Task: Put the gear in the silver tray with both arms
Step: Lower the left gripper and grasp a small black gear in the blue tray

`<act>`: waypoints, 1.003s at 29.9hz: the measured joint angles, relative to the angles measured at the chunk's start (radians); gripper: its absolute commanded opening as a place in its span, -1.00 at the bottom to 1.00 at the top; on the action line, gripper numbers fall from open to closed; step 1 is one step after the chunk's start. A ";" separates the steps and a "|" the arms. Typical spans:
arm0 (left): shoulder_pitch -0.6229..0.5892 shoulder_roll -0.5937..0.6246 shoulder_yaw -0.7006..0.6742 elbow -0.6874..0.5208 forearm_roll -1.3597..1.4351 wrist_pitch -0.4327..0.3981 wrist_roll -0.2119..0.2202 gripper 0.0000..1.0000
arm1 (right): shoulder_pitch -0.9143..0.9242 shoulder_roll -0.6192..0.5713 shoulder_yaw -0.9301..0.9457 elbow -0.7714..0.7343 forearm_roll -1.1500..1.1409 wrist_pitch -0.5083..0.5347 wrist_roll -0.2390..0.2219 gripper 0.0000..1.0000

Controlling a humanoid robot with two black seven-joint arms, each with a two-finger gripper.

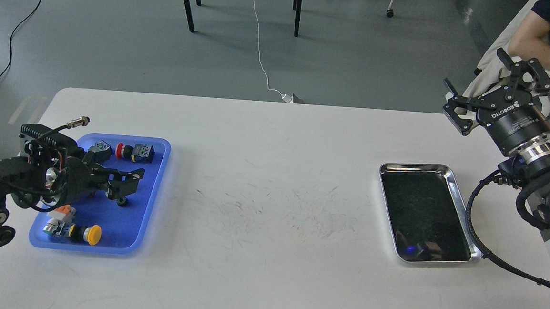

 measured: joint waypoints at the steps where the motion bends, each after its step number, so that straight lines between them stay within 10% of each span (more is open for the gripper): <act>1: 0.006 -0.013 -0.001 0.011 0.007 0.002 0.000 0.74 | 0.000 0.000 0.000 0.000 0.000 0.000 0.000 0.98; 23: 0.046 -0.099 -0.001 0.171 0.074 0.019 -0.018 0.02 | -0.006 -0.001 0.000 -0.001 -0.002 0.000 0.001 0.98; 30: 0.049 -0.099 -0.001 0.185 0.075 0.020 -0.019 -0.51 | -0.006 -0.001 0.000 0.002 -0.002 0.000 0.000 0.98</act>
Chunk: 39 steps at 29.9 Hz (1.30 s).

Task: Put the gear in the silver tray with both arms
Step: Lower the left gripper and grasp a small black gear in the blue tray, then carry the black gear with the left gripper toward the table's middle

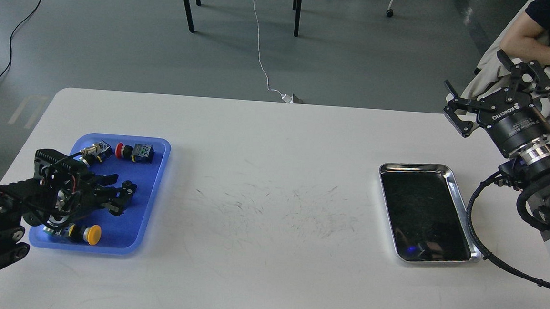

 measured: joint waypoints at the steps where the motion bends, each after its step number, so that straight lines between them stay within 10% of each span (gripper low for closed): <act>1: 0.000 0.000 0.000 0.002 -0.001 0.000 0.000 -0.56 | 0.000 0.000 0.000 0.000 0.000 0.000 0.000 0.98; 18: -0.009 0.015 -0.037 0.001 -0.018 -0.006 -0.008 -0.84 | 0.000 0.000 0.000 0.001 -0.002 0.000 0.000 0.98; 29: -0.195 0.185 -0.074 -0.351 -0.119 -0.084 0.020 -0.82 | 0.006 -0.012 0.007 0.000 -0.002 0.000 0.000 0.98; 39: -0.282 -0.328 -0.058 -0.340 -0.107 -0.209 0.159 -0.82 | 0.035 -0.032 -0.006 -0.042 -0.009 0.000 -0.008 0.98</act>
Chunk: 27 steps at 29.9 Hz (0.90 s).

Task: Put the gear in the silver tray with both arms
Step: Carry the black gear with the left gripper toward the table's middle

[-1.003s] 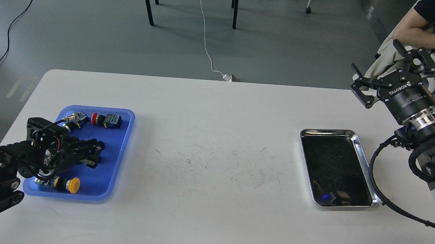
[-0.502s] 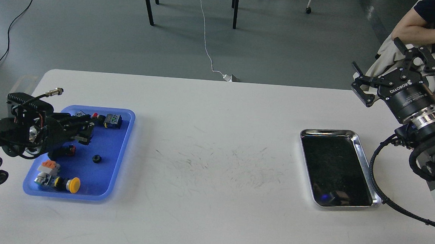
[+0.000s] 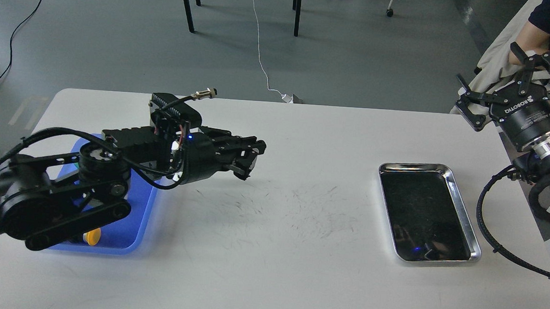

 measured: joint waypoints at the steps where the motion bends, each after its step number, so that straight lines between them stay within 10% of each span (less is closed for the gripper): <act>1: -0.001 -0.068 0.004 0.026 0.002 -0.006 0.013 -0.82 | 0.001 0.000 0.000 -0.005 -0.001 0.000 0.000 0.98; 10: 0.005 -0.477 0.135 0.330 0.086 0.006 0.005 -0.82 | 0.004 0.000 -0.001 -0.058 -0.003 0.000 -0.002 0.98; 27: 0.012 -0.506 0.181 0.512 0.081 0.085 -0.012 -0.75 | 0.005 0.000 0.002 -0.062 -0.002 -0.021 -0.002 0.98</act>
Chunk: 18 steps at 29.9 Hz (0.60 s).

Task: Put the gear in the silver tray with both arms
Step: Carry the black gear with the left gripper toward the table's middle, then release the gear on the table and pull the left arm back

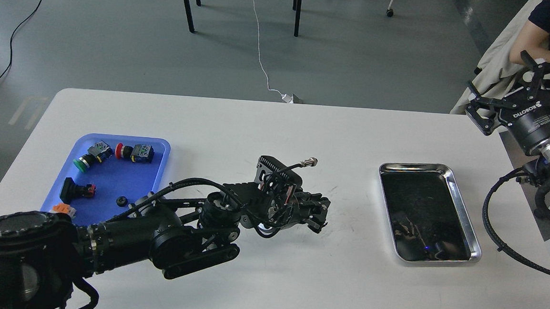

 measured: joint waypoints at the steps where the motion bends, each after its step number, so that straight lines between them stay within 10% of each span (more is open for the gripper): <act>1: 0.000 0.000 0.000 -0.005 -0.001 0.003 0.000 -0.73 | 0.000 0.000 0.000 0.000 0.000 0.000 0.000 0.98; 8: 0.005 0.000 0.002 -0.026 -0.006 0.027 0.000 0.05 | 0.000 0.000 0.000 0.003 0.000 0.000 0.001 0.98; 12: 0.019 0.000 0.001 -0.027 -0.013 0.069 0.000 0.86 | 0.000 0.000 0.000 0.005 0.000 0.000 0.002 0.98; 18: 0.046 0.000 -0.002 -0.025 -0.126 0.125 -0.001 0.95 | 0.017 0.000 -0.003 0.005 0.000 -0.003 0.002 0.98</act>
